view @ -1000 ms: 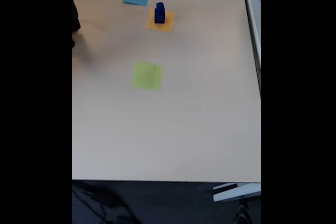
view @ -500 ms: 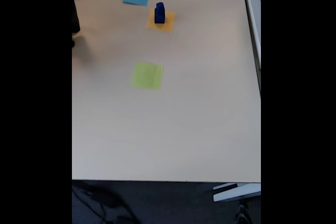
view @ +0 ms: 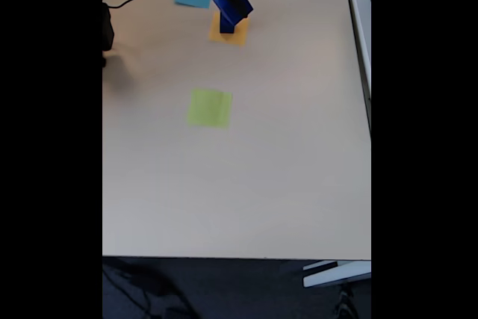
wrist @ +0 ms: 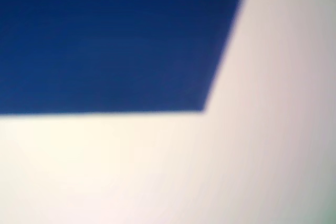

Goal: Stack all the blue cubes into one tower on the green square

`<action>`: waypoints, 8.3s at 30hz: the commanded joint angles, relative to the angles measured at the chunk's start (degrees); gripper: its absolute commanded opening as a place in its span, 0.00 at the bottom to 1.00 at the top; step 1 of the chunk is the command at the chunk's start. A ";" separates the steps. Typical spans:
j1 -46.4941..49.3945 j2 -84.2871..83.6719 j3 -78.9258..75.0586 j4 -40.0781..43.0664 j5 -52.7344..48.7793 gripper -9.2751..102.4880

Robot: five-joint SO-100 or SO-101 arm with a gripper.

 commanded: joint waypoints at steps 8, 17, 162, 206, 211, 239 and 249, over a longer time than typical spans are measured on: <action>10.28 4.04 6.42 -3.60 1.41 0.08; 17.05 -1.23 7.47 -4.66 1.76 0.08; 18.46 -27.51 5.62 -13.97 10.20 0.42; -5.27 10.63 6.94 -3.16 18.81 0.54; -10.11 13.10 7.47 -2.11 22.32 0.54; -24.08 7.38 1.49 0.18 38.67 0.53; -23.12 5.27 2.02 0.53 37.27 0.51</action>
